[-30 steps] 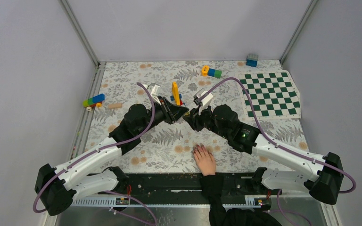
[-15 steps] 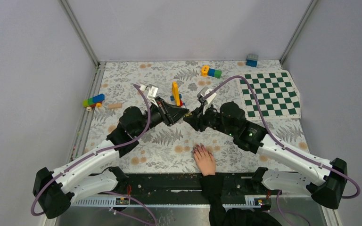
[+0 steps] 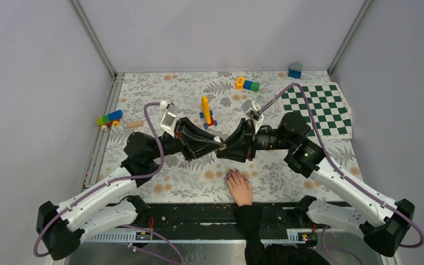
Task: Paint the nails
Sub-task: Screw the nail polish bottle.
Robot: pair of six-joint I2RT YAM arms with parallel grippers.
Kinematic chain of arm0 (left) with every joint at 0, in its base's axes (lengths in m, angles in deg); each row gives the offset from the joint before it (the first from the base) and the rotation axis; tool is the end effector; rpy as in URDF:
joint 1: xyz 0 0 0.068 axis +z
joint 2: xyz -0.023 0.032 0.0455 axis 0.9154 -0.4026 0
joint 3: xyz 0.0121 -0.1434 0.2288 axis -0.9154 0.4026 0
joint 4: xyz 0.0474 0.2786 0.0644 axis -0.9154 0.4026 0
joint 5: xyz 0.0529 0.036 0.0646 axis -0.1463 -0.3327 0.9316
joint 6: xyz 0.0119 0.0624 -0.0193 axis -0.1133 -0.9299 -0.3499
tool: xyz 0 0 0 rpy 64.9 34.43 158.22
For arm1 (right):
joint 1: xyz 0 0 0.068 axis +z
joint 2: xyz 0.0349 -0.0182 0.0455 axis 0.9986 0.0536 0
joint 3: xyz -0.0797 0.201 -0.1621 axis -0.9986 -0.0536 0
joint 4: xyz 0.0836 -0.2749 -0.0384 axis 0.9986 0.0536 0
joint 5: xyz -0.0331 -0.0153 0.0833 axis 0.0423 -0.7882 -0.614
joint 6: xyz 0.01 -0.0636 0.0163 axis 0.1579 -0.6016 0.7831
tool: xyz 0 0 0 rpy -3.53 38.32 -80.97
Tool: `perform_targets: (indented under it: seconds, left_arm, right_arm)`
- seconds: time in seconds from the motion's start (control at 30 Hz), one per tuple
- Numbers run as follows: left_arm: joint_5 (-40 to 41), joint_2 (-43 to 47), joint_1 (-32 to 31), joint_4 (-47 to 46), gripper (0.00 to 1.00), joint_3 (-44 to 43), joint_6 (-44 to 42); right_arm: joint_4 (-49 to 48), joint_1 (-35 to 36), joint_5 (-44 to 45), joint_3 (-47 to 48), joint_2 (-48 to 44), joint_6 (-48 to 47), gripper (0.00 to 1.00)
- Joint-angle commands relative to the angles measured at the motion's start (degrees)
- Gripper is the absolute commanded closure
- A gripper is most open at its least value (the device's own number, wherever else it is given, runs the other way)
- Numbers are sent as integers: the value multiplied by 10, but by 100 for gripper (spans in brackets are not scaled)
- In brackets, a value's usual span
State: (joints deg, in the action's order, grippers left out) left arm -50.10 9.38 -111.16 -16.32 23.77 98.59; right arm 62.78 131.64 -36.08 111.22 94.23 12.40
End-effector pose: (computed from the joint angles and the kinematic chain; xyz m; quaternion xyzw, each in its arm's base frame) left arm 0.1543 -0.1958 0.3592 0.2706 0.5138 -0.6571 0.4806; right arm 0.1617 0.2107 0.3870 -0.4148 0.5365 0.5668 0.4678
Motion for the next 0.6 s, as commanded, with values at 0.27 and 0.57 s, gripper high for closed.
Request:
perform_targets:
  seconds: [0.27, 0.57]
  left_arm:
    - [-172, -31, -52, -36, 100, -91, -10]
    - [-205, -59, -76, -73, 100, -110, -1]
  right_arm:
    - [-328, 5, -205, 23, 43, 187, 100]
    - [-413, 6, -228, 27, 69, 257, 100]
